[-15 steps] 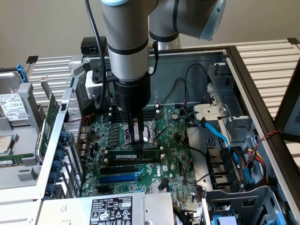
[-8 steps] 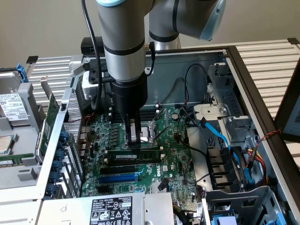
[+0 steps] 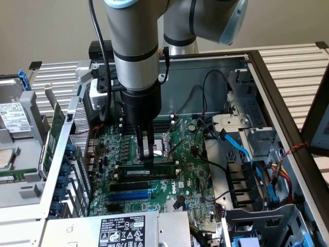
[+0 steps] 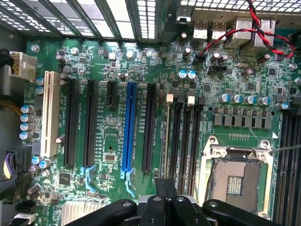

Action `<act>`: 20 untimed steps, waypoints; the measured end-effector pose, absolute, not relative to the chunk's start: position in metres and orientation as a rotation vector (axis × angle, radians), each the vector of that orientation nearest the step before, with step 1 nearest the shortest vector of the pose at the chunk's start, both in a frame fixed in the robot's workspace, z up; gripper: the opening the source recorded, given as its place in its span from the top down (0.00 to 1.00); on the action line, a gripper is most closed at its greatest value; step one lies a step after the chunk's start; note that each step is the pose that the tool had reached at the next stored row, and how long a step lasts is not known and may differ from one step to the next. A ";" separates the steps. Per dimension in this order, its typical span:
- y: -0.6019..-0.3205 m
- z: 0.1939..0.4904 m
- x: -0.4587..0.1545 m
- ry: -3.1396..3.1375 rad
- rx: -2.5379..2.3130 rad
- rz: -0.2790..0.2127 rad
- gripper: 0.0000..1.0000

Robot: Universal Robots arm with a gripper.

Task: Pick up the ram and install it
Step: 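Insert the ram into the slot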

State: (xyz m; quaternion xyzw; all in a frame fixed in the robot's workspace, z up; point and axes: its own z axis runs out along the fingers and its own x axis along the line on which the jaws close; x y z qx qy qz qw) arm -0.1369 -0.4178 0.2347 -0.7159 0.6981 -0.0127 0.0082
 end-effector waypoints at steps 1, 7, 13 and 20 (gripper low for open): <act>-0.418 0.235 -0.137 2.182 -2.237 -0.040 0.89; -0.418 0.248 -0.137 2.179 -2.234 -0.046 0.89; -0.418 0.250 -0.137 2.167 -2.222 -0.069 0.89; -0.418 0.250 -0.138 2.167 -2.221 -0.071 0.89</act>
